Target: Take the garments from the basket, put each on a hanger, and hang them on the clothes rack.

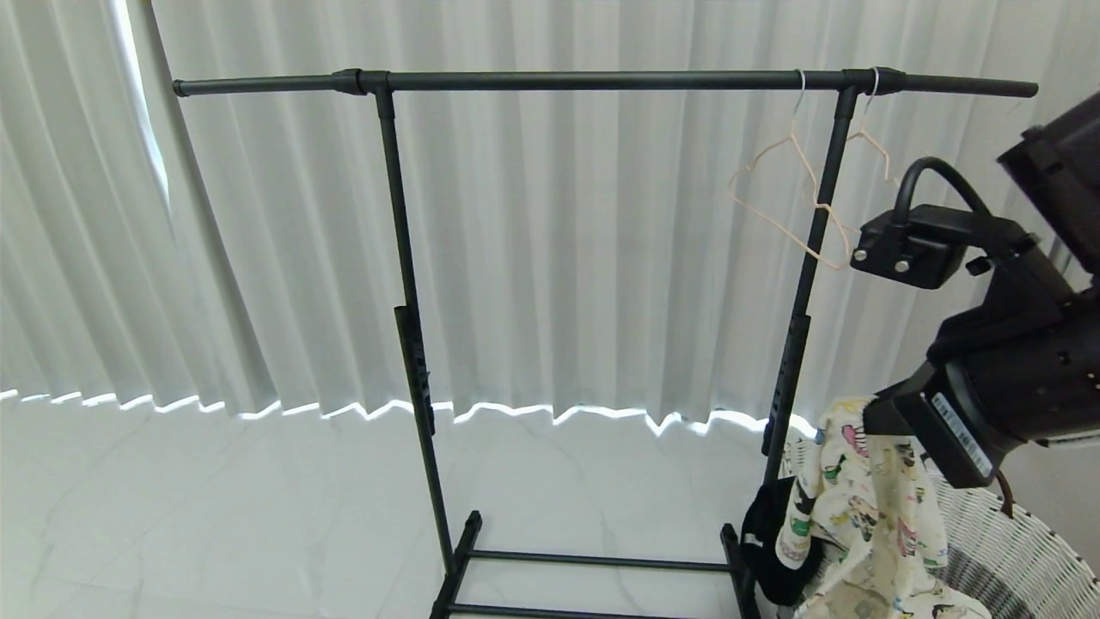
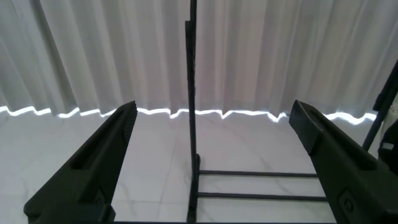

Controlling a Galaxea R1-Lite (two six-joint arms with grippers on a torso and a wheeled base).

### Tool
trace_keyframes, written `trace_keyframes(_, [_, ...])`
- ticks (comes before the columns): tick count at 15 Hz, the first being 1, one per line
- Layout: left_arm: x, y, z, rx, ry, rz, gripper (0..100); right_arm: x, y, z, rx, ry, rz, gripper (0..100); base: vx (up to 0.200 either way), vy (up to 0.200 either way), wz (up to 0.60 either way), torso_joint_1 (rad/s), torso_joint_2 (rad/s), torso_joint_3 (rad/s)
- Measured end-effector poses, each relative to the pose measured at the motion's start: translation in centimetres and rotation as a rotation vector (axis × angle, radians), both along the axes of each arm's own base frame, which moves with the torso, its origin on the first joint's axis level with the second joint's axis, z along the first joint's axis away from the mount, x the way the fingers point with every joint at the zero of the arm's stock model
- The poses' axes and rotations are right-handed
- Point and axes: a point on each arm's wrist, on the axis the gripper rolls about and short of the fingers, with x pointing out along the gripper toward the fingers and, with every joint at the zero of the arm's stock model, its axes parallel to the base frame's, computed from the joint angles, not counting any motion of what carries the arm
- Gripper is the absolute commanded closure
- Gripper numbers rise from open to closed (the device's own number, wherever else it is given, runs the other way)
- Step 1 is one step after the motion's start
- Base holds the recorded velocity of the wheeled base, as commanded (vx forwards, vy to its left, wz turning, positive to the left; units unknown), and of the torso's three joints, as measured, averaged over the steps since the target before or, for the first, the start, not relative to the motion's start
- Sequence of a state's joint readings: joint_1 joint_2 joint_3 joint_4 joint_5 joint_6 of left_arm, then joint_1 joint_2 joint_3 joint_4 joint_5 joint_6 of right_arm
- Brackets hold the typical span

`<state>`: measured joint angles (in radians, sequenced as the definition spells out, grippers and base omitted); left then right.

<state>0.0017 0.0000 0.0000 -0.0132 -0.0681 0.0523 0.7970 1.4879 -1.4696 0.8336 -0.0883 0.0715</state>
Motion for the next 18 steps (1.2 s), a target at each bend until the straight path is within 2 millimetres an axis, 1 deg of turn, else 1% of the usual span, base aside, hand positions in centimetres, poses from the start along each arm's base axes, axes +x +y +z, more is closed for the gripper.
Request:
trace_keyframes(4, [0.0, 0.0, 0.0, 0.046, -0.002, -0.011, 0, 0.9, 4.2, -0.8, 0.027, 0.002, 0.067, 100, 0.000, 0.000, 0.00, 0.000, 0.00, 0.000])
trace_keyframes(7, [0.0, 0.0, 0.0, 0.055, -0.003, -0.012, 0, 1.8, 7.1, -1.5, 0.036, 0.018, 0.086, 100, 0.000, 0.000, 0.00, 0.000, 0.00, 0.000])
trace_keyframes(9, [-0.1, -0.1, 0.3, 0.051, -0.018, -0.049, 0, 2.5, 8.8, -2.0, 0.037, 0.028, 0.095, 100, 0.000, 0.000, 0.00, 0.000, 0.00, 0.000])
trace_keyframes(11, [-0.6, -0.2, 2.9, 0.038, -0.081, -0.138, 0, 3.2, 10.4, -2.6, 0.056, 0.021, 0.098, 100, 0.000, 0.000, 0.00, 0.000, 0.00, 0.000])
trace_keyframes(12, [-0.7, -0.3, 4.5, 0.034, -0.096, -0.172, 0, 3.5, 11.1, -3.0, 0.064, 0.022, 0.099, 100, 0.000, 0.000, 0.00, 0.000, 0.00, 0.000])
trace_keyframes(14, [-0.1, -0.4, 7.4, 0.030, -0.074, -0.235, 0, 3.7, 12.3, -3.7, 0.077, 0.025, 0.102, 100, 0.000, 0.000, 0.00, 0.000, 0.00, 0.000])
trace_keyframes(16, [1.8, -0.6, 10.1, 0.036, -0.004, -0.366, 0, 3.8, 12.9, -4.0, 0.079, 0.026, 0.106, 100, 0.000, 0.000, 0.00, 0.000, 0.00, 0.000])
trace_keyframes(18, [4.1, -1.0, 12.3, 0.022, 0.074, -0.501, 0, 3.8, 13.3, -3.5, 0.098, 0.016, 0.107, 100, 0.000, 0.000, 0.00, 0.000, 0.00, 0.000])
